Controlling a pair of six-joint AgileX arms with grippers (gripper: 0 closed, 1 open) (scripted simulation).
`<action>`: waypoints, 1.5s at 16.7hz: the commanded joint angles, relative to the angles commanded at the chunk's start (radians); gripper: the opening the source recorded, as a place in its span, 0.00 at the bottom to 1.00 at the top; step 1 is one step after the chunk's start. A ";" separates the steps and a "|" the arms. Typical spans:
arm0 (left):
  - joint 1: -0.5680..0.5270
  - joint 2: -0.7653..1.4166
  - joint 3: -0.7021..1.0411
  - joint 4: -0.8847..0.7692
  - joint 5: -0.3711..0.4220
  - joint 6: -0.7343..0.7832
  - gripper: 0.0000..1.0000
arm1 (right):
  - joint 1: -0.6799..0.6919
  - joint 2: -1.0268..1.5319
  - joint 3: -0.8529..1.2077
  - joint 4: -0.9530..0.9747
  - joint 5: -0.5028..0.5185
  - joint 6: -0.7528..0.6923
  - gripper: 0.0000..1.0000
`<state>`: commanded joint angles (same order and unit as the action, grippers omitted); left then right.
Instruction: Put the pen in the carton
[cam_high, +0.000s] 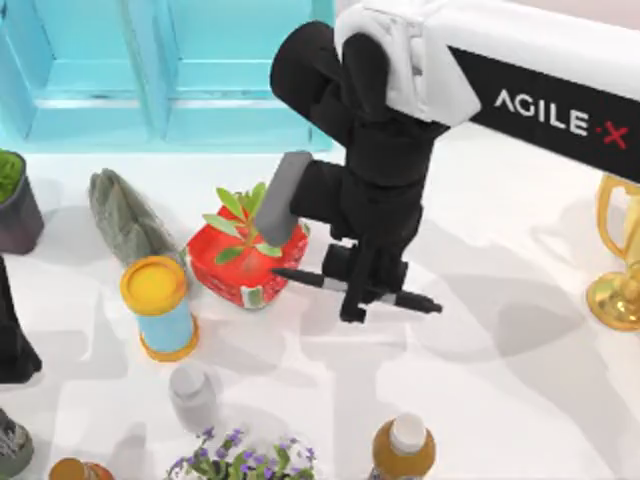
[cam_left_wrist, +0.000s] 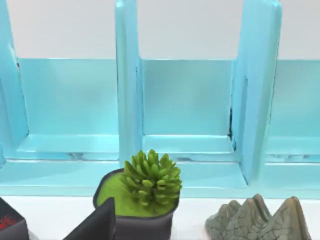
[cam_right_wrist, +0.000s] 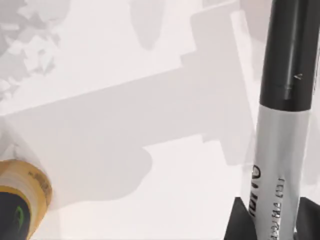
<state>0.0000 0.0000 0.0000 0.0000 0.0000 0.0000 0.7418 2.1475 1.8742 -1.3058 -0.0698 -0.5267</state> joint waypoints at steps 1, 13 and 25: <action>0.000 0.000 0.000 0.000 0.000 0.000 1.00 | -0.006 -0.008 0.005 -0.002 0.002 0.010 0.00; 0.000 0.000 0.000 0.000 0.000 0.000 1.00 | -0.531 -0.246 0.174 -0.140 0.138 0.848 0.00; 0.000 0.000 0.000 0.000 0.000 0.000 1.00 | -1.168 -0.083 0.080 -0.223 0.209 1.599 0.00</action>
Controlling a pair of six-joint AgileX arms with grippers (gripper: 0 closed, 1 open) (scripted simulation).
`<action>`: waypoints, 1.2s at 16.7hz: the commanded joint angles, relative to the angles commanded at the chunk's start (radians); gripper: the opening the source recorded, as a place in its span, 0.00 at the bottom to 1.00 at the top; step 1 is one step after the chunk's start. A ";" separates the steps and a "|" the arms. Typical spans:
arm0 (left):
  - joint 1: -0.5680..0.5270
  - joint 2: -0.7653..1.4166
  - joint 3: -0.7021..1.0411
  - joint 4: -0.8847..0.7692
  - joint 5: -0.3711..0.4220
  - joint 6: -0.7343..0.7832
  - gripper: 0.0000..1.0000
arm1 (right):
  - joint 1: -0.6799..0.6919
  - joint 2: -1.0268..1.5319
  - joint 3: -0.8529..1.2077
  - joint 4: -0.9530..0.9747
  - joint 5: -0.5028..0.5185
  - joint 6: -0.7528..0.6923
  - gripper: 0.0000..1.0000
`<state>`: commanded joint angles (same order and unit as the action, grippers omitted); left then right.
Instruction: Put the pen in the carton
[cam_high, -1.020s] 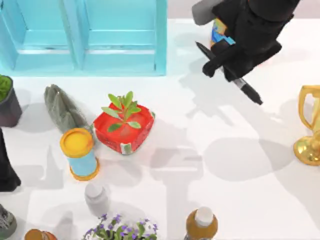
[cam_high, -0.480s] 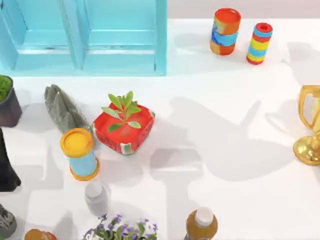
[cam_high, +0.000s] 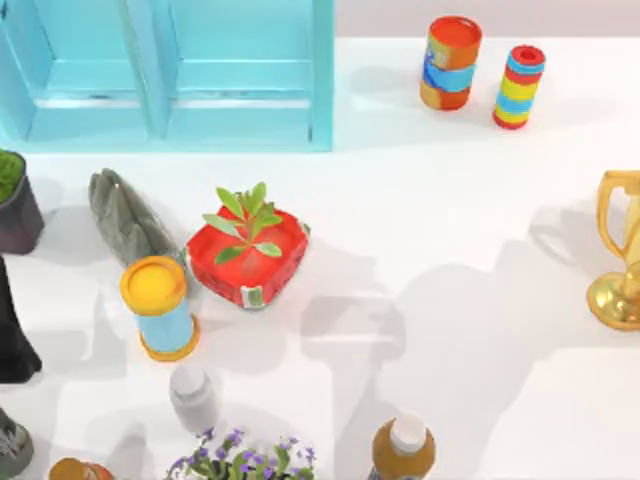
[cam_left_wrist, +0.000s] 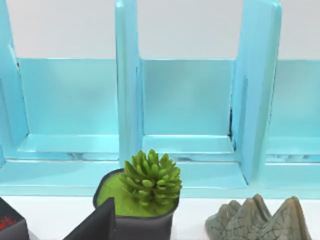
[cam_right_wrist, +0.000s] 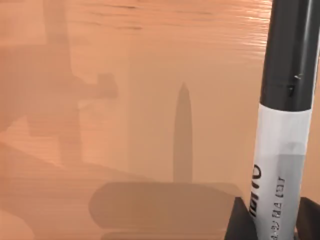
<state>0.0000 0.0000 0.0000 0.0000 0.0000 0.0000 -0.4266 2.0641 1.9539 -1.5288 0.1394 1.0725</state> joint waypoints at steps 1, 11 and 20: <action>0.000 0.000 0.000 0.000 0.000 0.000 1.00 | -0.021 0.019 -0.014 -0.002 -0.004 0.023 0.00; 0.000 0.000 0.000 0.000 0.000 0.000 1.00 | -0.007 0.037 -0.041 0.010 -0.010 0.069 0.00; 0.000 0.000 0.000 0.000 0.000 0.000 1.00 | 0.109 0.007 -0.244 0.169 0.002 0.154 0.00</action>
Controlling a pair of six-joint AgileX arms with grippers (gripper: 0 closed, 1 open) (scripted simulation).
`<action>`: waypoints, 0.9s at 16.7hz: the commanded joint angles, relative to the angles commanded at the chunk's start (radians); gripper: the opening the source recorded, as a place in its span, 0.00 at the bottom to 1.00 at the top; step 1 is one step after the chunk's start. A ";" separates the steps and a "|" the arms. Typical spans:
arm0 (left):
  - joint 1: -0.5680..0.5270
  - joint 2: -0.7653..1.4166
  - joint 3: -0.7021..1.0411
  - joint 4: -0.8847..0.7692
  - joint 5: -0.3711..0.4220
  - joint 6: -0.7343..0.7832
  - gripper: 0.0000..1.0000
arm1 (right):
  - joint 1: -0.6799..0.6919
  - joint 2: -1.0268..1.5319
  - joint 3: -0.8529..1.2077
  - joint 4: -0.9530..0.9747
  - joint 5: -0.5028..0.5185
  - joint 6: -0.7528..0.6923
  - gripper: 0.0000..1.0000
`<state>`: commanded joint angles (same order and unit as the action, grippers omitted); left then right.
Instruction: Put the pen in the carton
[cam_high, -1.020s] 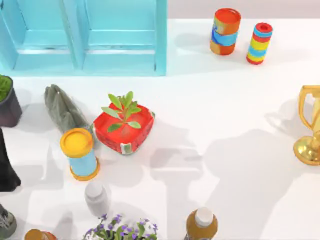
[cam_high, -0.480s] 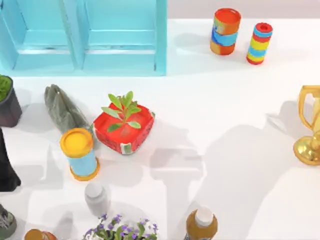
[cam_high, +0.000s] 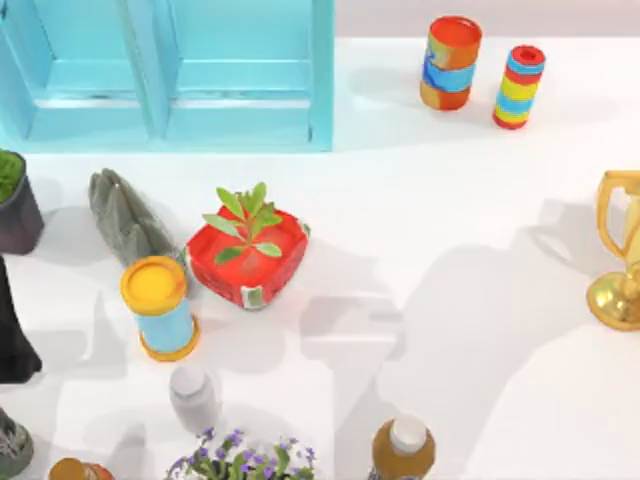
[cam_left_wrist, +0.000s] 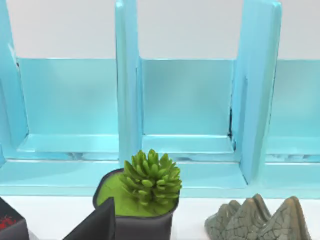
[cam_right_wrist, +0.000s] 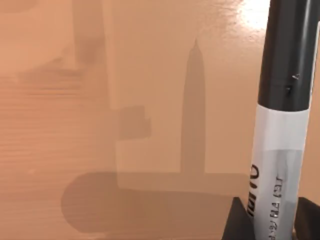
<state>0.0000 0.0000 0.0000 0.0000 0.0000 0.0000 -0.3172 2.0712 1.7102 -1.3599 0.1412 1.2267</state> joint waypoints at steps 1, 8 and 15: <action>0.000 0.000 0.000 0.000 0.000 0.000 1.00 | -0.014 -0.004 -0.028 0.019 -0.001 -0.007 0.00; 0.000 0.000 0.000 0.000 0.000 0.000 1.00 | -0.108 -0.025 -0.116 0.090 -0.019 -0.060 0.00; 0.000 0.000 0.000 0.000 0.000 0.000 1.00 | -0.108 -0.025 -0.116 0.090 -0.019 -0.060 0.30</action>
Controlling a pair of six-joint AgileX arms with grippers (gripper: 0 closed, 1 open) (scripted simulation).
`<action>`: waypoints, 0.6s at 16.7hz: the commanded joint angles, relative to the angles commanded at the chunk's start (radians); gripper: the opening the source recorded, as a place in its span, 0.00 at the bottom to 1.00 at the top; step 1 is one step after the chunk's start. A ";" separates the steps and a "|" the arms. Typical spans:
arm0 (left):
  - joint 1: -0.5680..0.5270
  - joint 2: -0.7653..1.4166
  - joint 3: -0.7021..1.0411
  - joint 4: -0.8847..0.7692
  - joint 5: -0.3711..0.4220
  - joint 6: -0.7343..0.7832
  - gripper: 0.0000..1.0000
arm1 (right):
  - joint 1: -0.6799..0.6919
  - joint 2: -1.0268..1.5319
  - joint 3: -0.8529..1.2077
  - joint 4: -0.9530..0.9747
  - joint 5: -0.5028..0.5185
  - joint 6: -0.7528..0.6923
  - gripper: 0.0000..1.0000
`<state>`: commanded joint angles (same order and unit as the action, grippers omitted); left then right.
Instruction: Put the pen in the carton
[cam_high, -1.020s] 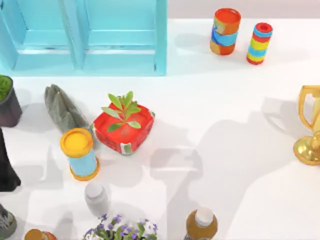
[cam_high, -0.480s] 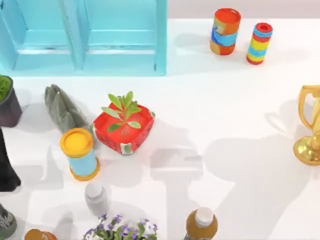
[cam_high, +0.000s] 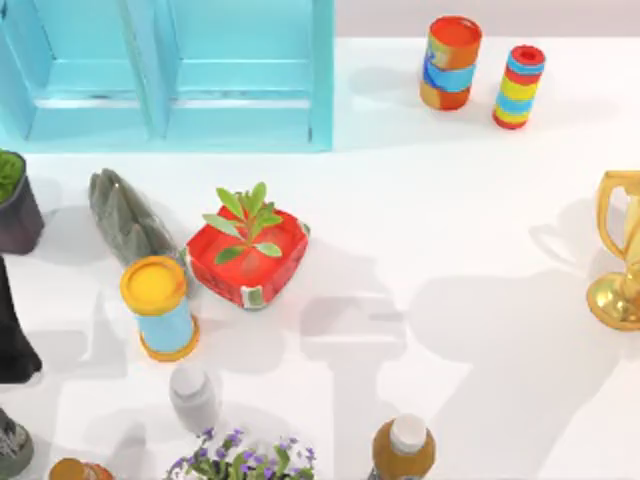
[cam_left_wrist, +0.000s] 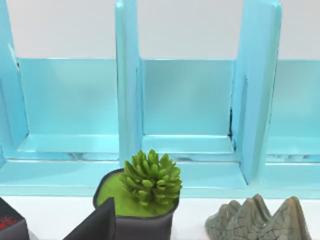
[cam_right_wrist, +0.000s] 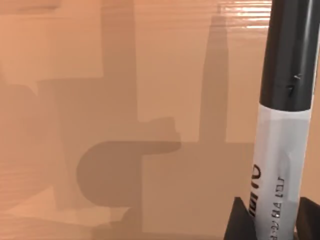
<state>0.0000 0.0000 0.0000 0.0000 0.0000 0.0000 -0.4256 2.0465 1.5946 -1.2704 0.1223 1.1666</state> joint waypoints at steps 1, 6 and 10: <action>0.000 0.000 0.000 0.000 0.000 0.000 1.00 | 0.000 0.000 0.000 0.000 0.000 0.000 0.38; 0.000 0.000 0.000 0.000 0.000 0.000 1.00 | 0.000 0.000 0.000 0.000 0.000 0.000 0.75; 0.000 0.000 0.000 0.000 0.000 0.000 1.00 | 0.000 0.000 0.000 0.000 0.000 0.000 1.00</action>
<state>0.0000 0.0000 0.0000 0.0000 0.0000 0.0000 -0.4256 2.0465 1.5946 -1.2704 0.1223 1.1666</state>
